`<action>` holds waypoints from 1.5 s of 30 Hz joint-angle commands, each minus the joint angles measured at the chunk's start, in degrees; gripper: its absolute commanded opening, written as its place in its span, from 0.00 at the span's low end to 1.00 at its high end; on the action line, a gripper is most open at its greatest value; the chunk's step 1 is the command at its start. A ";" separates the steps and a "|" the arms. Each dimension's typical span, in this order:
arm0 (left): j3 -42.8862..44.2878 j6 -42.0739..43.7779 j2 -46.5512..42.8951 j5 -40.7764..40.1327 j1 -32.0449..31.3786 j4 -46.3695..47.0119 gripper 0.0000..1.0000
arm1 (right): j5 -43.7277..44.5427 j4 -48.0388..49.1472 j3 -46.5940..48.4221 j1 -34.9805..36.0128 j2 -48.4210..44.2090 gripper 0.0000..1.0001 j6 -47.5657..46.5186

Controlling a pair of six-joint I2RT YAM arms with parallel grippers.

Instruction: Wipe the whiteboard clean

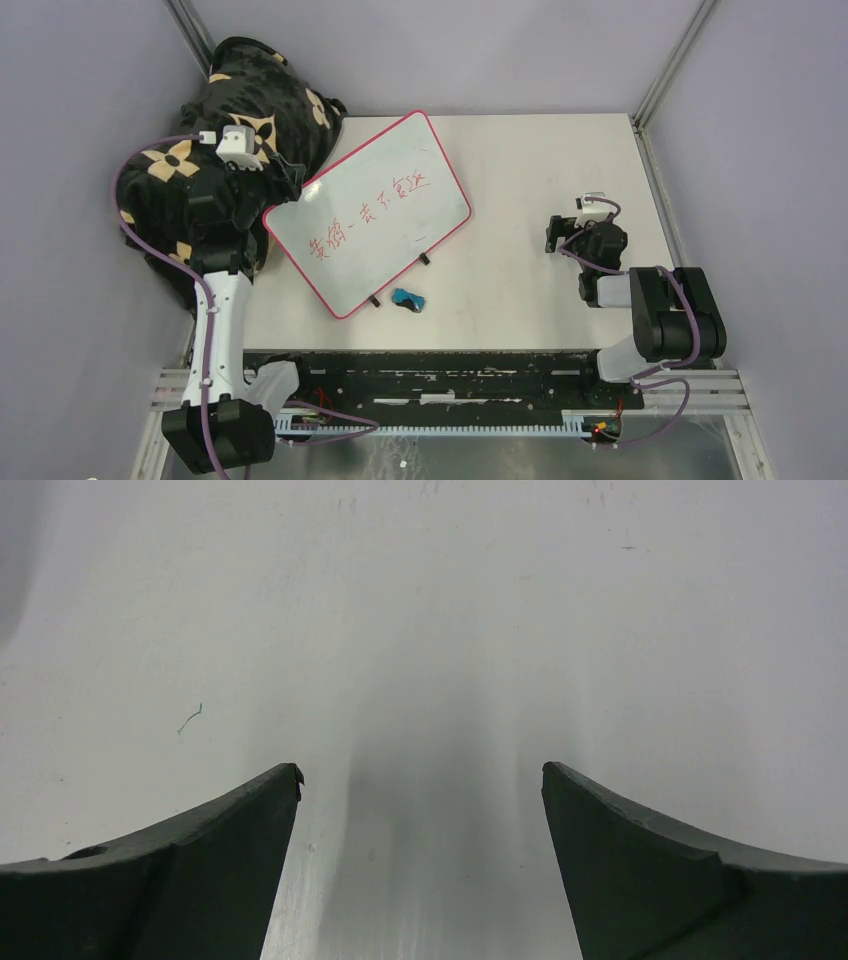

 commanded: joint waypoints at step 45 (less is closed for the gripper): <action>2.47 0.34 0.90 0.57 -1.42 3.42 0.63 | -39.37 -44.76 56.08 21.48 -9.38 0.95 71.47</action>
